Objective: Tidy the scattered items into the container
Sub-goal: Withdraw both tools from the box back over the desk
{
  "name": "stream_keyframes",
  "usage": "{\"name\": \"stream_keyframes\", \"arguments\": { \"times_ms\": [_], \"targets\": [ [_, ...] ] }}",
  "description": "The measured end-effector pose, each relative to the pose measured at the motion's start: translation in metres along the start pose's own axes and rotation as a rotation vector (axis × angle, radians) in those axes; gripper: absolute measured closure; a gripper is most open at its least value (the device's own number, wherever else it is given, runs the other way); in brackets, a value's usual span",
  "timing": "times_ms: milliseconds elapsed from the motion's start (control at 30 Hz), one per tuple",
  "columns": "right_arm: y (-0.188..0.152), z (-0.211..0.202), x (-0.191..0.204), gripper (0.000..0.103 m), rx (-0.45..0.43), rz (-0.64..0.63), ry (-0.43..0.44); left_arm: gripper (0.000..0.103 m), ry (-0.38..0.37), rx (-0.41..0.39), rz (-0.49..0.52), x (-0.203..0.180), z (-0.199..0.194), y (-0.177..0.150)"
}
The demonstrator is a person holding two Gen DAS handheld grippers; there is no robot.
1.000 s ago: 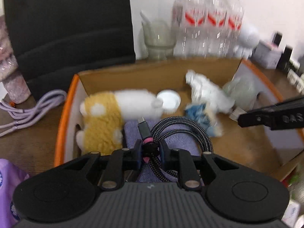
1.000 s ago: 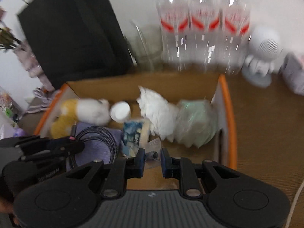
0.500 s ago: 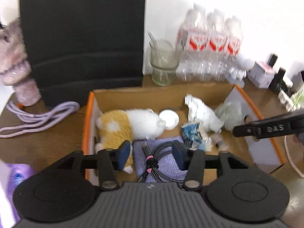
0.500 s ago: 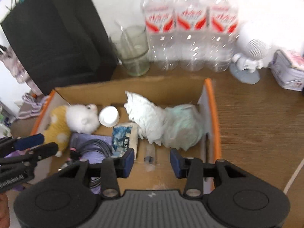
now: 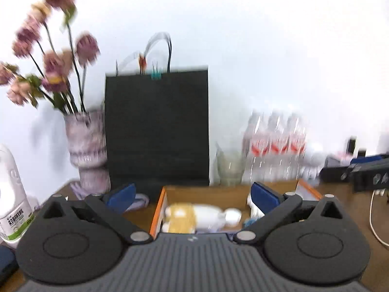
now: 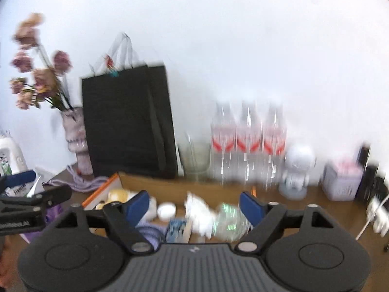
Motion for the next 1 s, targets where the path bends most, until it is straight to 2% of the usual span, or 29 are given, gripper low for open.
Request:
{"name": "stream_keyframes", "arguments": {
  "times_ms": [133,267,367,433,533,733,867,1000],
  "targets": [
    [-0.009,-0.006,0.009,0.021,-0.026,-0.007,-0.012,0.000,-0.039,0.027,-0.003,-0.004,-0.004,-0.008],
    [-0.011,-0.022,0.011,0.020,-0.056,-0.003,-0.015,0.000,-0.032,0.024,-0.040,0.000,-0.016,-0.009],
    [-0.030,-0.043,0.013,0.020,-0.038,0.050,-0.004,0.000,-0.010,0.075,-0.065,0.003,-0.036,-0.026],
    [-0.045,-0.070,0.019,0.020,-0.037,0.071,0.002,0.000,-0.041,0.156,-0.118,0.005,-0.061,-0.046],
    [-0.077,-0.116,0.040,0.017,-0.088,0.051,0.010,0.000,-0.113,0.205,-0.196,0.010,-0.111,-0.085],
    [-0.148,-0.178,0.069,0.017,-0.027,0.066,0.007,0.000,-0.071,0.215,-0.206,0.028,-0.191,-0.137],
    [-0.189,-0.206,0.082,0.018,0.012,0.072,0.006,0.000,-0.043,0.234,-0.189,0.035,-0.216,-0.149],
    [-0.212,-0.215,0.083,0.019,0.054,0.081,0.005,0.000,-0.046,0.262,-0.176,0.028,-0.215,-0.157]
  ]
}}
Point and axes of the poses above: each gripper's, at about its wrist camera, not at the fingertips, and z roughly the way its jaws point, x to its left, y to its top, the point moved 5 cm from there along z, roughly the way its jaws point, and after that the axes turned 10 degrees about -z, right-handed, at the moved point
